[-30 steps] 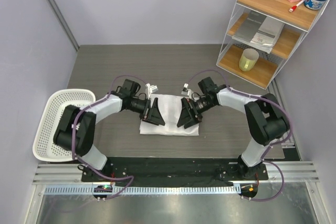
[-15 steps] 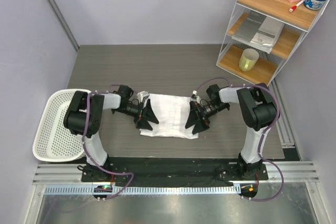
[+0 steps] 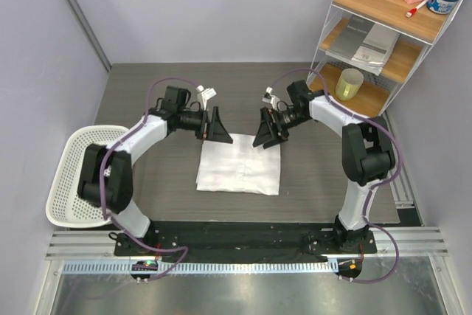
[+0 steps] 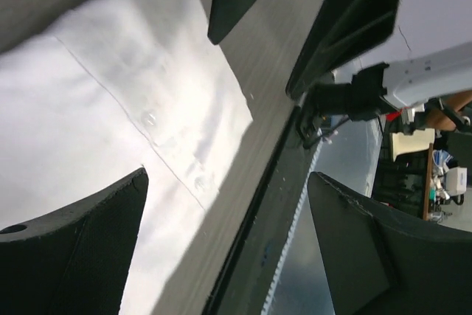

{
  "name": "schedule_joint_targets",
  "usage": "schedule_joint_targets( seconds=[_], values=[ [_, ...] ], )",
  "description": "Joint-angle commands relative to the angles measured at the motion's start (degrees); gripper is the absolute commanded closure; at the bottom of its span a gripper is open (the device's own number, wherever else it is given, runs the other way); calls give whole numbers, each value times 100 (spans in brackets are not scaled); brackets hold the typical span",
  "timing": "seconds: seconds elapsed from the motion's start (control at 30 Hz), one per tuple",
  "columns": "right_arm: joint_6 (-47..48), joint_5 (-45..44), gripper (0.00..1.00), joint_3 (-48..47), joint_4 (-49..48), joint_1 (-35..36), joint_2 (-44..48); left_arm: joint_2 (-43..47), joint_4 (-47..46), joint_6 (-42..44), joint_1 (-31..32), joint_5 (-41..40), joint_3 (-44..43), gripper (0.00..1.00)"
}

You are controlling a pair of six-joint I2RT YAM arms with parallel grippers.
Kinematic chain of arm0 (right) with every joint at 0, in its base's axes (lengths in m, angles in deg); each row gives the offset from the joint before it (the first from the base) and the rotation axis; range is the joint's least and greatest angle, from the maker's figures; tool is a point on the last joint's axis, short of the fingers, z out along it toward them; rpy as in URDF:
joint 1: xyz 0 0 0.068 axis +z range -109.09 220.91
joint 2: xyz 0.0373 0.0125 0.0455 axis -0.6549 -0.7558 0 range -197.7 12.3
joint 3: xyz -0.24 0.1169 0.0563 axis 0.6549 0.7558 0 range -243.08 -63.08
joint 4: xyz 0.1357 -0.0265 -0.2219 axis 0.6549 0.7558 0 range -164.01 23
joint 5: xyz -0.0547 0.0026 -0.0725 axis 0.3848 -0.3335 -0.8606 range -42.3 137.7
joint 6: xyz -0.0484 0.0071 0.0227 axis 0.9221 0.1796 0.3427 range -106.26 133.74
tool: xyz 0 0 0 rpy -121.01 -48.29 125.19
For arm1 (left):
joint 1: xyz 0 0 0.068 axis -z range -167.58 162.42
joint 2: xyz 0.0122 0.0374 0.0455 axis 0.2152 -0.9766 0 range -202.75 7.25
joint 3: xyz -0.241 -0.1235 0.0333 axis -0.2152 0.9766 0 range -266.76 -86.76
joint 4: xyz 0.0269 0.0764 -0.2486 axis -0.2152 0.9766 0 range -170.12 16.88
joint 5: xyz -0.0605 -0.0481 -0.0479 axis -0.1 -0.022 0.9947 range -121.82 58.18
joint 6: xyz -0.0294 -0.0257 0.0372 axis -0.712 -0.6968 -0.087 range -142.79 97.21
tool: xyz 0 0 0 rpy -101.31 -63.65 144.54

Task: Fold and stack the long sleeve shirts
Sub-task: Fold the shirt

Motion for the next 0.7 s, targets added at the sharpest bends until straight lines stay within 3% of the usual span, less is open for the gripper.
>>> schedule_joint_targets(
  seconds=[0.0,0.17,0.27,0.33,0.4,0.47,0.53,0.57,0.67],
  values=[
    [-239,-534,8,-579,-382,13,-976,-1190,-708,-476,-9,-636,-425,13],
    [-28,-1491,15,-896,-320,-84,-1672,-2395,-798,-1018,-396,-1215,-321,20],
    [34,-2448,21,-1308,-277,-32,-2199,-2398,-841,-934,-502,-831,153,23],
    [191,-2907,21,-1888,-189,152,-2410,-2073,-509,-504,-178,-611,663,23],
    [306,-2978,21,-2501,-171,354,-2630,-1424,489,564,426,-286,830,20],
    [700,-2952,21,-2934,64,775,-2771,-479,697,790,518,170,1067,15],
    [1444,-2733,21,-3488,372,1057,-2789,132,688,711,264,164,1306,10],
    [1692,-2706,21,-3559,478,1345,-2641,474,732,720,80,147,1332,2],
    [2213,-2662,21,-3446,462,1672,-2185,1302,1152,597,-929,-406,1236,0]
  ],
)
